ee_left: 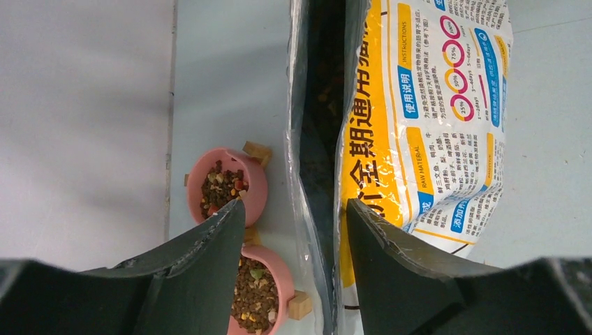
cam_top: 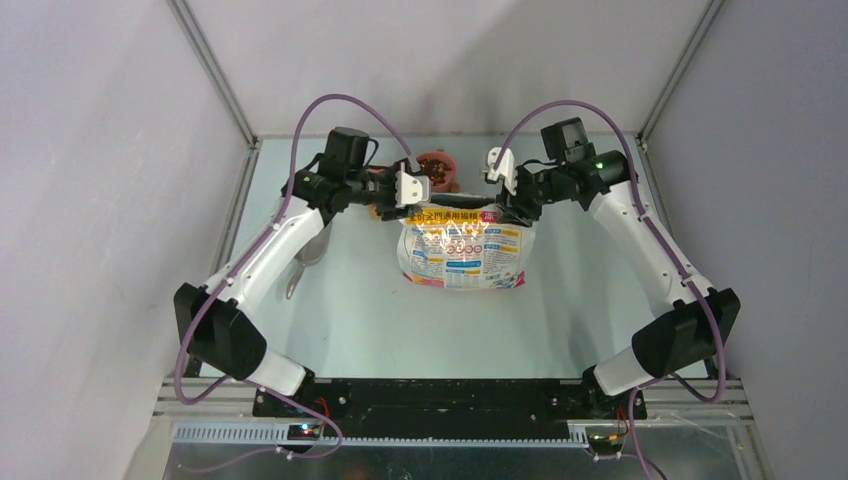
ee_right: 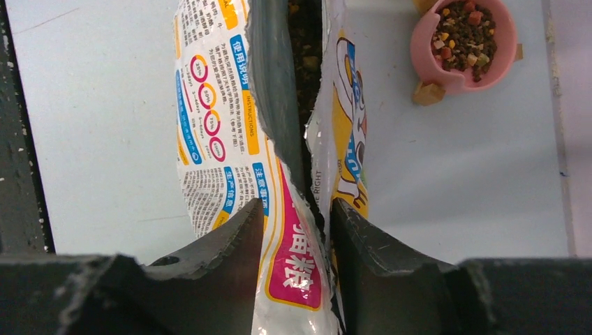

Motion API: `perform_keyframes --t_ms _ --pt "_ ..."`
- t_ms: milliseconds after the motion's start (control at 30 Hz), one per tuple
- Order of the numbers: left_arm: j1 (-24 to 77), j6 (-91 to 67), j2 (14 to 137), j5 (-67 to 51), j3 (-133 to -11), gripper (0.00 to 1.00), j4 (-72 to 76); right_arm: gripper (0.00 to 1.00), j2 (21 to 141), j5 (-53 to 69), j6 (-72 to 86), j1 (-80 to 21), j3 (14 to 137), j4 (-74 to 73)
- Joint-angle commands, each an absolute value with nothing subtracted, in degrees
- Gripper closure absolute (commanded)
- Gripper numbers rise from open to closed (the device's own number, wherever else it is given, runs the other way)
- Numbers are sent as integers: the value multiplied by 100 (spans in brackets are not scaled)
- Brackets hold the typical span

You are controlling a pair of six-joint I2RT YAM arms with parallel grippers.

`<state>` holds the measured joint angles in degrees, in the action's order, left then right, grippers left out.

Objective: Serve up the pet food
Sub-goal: Close the pet food bag at the center of the board.

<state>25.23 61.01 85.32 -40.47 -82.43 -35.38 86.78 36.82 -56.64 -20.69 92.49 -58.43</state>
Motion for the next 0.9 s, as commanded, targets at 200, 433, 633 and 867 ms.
perform_keyframes --t_ms 200,433,633,867 --pt "2628 6368 8444 -4177 -8143 41 -3847 66 8333 3160 -5303 -2118 8892 -5351" --pt "2743 6486 8279 -3984 -7837 43 -3950 60 8037 3083 -5218 -2177 8480 -4981" --pt "2856 6490 8223 -3676 -7673 48 -3770 56 7993 3122 -5172 -2423 8376 -5003" --pt "2875 6690 8212 -3145 -7708 97 -3863 87 7943 2798 -5133 -2517 8321 -4964"
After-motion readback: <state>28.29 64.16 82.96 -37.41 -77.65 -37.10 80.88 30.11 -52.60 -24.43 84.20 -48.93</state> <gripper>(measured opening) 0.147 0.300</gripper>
